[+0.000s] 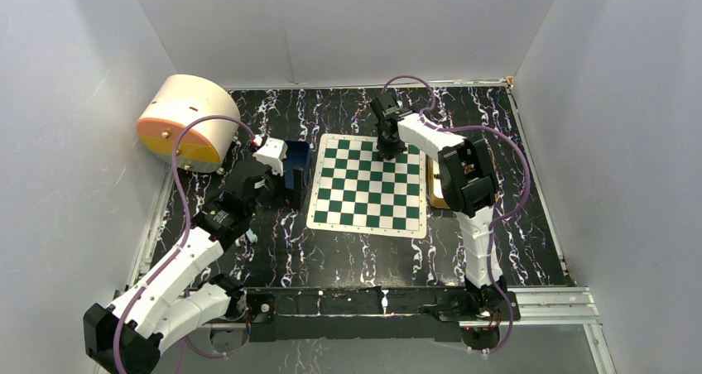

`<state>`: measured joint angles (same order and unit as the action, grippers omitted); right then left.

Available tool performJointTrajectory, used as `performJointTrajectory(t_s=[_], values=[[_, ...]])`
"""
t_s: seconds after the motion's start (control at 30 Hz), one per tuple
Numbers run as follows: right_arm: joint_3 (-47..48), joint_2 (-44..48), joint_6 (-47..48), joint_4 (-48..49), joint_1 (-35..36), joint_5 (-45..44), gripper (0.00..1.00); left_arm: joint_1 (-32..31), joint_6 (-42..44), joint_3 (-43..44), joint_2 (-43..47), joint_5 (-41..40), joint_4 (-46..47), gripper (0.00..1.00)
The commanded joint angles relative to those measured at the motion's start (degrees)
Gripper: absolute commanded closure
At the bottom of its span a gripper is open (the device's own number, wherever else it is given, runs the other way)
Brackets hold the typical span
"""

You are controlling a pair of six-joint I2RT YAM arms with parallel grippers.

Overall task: Set up the chess pieces on the board
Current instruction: Place the chess piece on the chessboard.

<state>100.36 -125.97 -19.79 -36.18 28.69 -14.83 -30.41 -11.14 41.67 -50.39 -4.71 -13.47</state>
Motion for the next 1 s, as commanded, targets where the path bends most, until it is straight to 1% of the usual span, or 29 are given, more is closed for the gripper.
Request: performJointTrajectory(t_s=[0.0, 0.33, 0.53, 0.8, 0.97], values=[[2.0, 0.1, -0.5, -1.5, 0.0, -2.5, 0.74, 0.4, 0.1, -0.3, 1.3, -0.1, 0.6, 0.06], [2.7, 0.2, -0.5, -1.5, 0.0, -2.2, 0.73, 0.4, 0.2, -0.4, 1.5, -0.2, 0.6, 0.06], [3.2, 0.7, -0.5, -1.6, 0.0, -1.0, 0.7, 0.4, 0.2, -0.3, 1.5, -0.3, 0.6, 0.06], [3.0, 3.5, -0.5, -2.2, 0.1, 1.1, 0.65, 0.4, 0.1, -0.3, 1.3, -0.3, 0.6, 0.06], [1.5, 7.2, 0.0, -2.9, -0.1, 2.5, 0.62, 0.4, 0.1, -0.3, 1.1, -0.1, 0.6, 0.06]])
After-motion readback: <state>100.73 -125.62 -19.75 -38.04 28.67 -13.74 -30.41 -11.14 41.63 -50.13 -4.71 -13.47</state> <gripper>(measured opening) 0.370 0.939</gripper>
